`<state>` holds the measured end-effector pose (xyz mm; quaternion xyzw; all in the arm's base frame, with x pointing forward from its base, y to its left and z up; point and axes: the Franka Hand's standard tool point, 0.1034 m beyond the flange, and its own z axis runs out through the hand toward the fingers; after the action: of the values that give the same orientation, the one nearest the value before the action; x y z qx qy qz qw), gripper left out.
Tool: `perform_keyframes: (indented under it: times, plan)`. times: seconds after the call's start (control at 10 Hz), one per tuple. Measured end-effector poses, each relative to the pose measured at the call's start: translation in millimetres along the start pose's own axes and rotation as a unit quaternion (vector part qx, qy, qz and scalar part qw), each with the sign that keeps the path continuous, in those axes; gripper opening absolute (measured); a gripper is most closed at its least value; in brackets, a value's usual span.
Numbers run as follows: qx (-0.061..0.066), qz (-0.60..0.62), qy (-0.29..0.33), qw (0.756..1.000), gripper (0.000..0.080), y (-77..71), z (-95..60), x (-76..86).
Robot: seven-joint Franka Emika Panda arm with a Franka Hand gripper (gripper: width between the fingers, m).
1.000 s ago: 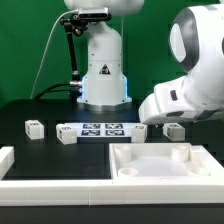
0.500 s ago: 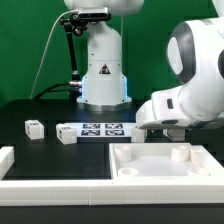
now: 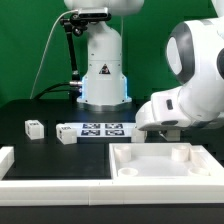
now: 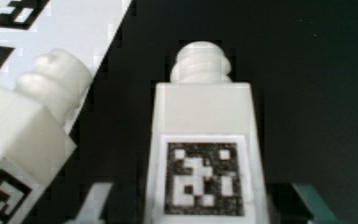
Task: Assemble one leg
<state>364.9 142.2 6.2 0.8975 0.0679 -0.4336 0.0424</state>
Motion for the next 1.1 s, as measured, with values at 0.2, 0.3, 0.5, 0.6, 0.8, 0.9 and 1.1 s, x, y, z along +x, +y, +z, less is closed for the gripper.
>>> perform_keyframes:
  times: [0.2,0.3,0.5,0.6,0.8,0.9,1.1]
  plan:
    - [0.0,0.0,0.0,1.0,0.029,0.0,0.0,0.0]
    - [0.0,0.0,0.0,1.0,0.029,0.0,0.0,0.0]
    - [0.003,-0.009,-0.004,1.0,0.029,2.6,-4.0,-2.9]
    - [0.012,-0.02,-0.006,1.0,0.029,13.1,-20.4,-11.3]
    - [0.022,-0.019,-0.015,0.999,0.029,26.1,-49.0,-29.9]
    - [0.027,-0.016,-0.026,0.999,0.029,32.0,-62.5,-41.3]
    - [0.026,-0.015,-0.009,1.0,0.029,35.7,-87.4,-56.7]
